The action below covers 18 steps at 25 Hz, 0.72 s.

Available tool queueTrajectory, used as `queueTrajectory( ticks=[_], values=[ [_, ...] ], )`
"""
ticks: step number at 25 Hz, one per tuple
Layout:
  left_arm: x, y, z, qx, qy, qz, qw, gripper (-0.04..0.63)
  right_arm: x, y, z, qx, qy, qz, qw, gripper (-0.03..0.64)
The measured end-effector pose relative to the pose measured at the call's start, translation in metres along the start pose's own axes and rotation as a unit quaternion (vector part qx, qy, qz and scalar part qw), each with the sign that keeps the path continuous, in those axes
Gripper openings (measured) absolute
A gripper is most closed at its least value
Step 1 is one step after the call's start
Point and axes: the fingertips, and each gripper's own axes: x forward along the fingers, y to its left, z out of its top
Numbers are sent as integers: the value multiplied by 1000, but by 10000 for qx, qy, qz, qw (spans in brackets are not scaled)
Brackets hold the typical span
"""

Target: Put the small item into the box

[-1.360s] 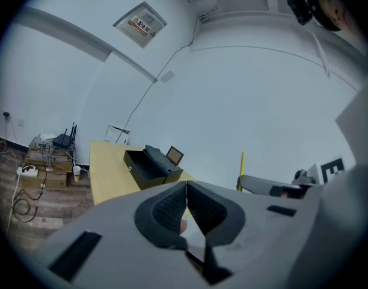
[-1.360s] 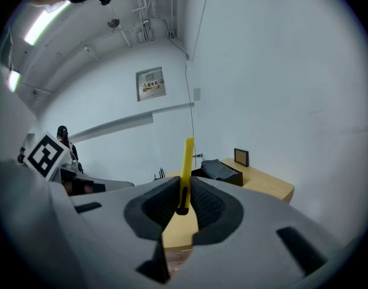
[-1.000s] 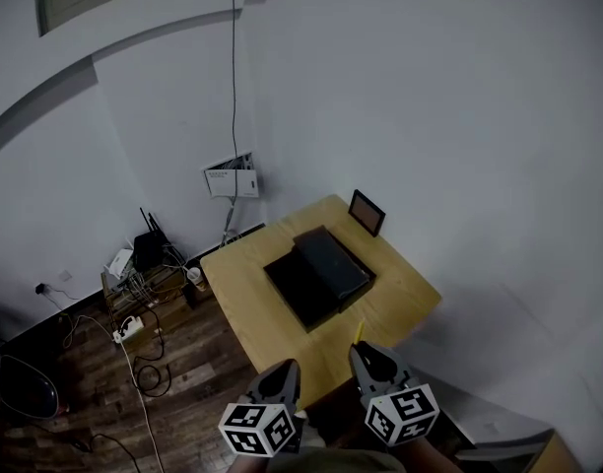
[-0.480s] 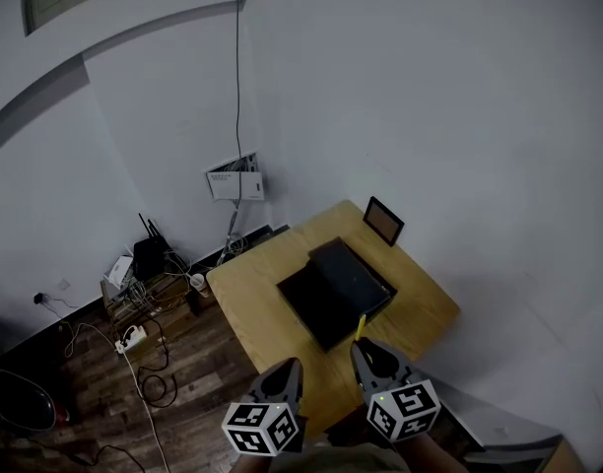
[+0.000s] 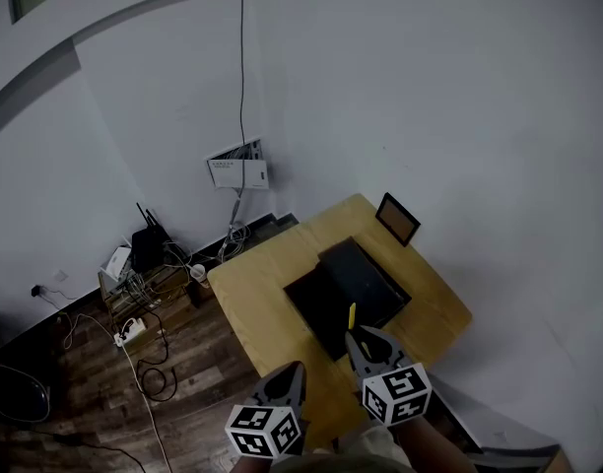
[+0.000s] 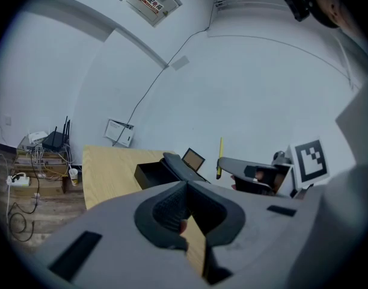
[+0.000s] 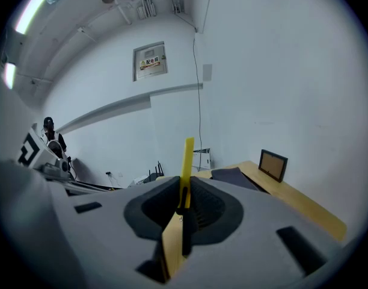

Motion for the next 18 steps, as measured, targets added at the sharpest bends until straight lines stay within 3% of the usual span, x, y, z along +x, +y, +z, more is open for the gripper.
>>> queueTrajectory(
  ticks=[18],
  values=[
    [54, 35, -16, -378, 284, 469, 9978, 3, 126, -27, -65, -442, 1366, 512, 9883, 41]
  ],
)
